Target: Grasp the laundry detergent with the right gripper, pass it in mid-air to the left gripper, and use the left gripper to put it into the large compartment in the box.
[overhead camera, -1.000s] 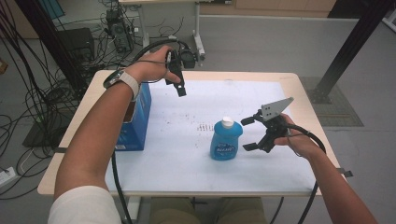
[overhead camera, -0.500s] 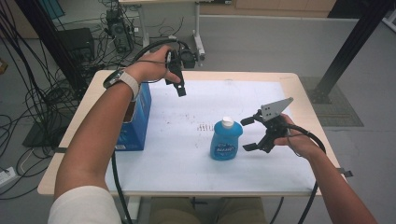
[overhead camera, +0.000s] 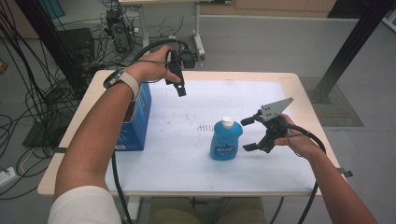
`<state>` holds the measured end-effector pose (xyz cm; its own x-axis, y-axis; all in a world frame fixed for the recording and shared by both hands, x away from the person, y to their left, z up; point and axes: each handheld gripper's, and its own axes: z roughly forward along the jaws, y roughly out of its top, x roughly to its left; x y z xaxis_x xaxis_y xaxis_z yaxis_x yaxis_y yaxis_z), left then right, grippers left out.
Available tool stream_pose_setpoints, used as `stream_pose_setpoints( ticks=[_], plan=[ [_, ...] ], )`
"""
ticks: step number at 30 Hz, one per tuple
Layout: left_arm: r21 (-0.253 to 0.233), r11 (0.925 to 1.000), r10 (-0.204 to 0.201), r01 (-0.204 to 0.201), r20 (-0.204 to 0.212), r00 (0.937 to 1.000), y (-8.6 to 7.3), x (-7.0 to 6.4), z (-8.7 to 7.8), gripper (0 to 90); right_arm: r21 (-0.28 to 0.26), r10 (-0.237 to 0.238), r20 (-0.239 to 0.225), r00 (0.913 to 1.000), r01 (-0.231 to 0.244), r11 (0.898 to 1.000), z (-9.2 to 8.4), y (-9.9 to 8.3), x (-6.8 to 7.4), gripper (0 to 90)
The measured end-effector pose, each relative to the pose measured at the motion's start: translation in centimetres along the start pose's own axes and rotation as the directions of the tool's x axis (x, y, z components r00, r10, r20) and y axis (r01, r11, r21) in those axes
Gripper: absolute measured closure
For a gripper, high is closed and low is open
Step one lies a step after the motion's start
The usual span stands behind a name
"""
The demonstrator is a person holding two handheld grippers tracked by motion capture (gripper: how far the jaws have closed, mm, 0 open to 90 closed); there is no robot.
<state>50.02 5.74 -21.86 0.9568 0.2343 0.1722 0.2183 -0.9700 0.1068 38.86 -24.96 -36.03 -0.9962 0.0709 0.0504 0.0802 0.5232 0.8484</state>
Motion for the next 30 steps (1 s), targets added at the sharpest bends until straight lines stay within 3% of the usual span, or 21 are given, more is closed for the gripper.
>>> stream_pose_setpoints(
  ticks=[30],
  plan=[
    [0.003, 1.0, 0.001, -0.001, 0.0, 1.0, 0.0, 0.03, 0.03, 10.6, -0.001, -0.001, 0.003, 1.0, 0.001, 1.0, 0.06, -0.04, -0.02, 3.4]
  ],
)
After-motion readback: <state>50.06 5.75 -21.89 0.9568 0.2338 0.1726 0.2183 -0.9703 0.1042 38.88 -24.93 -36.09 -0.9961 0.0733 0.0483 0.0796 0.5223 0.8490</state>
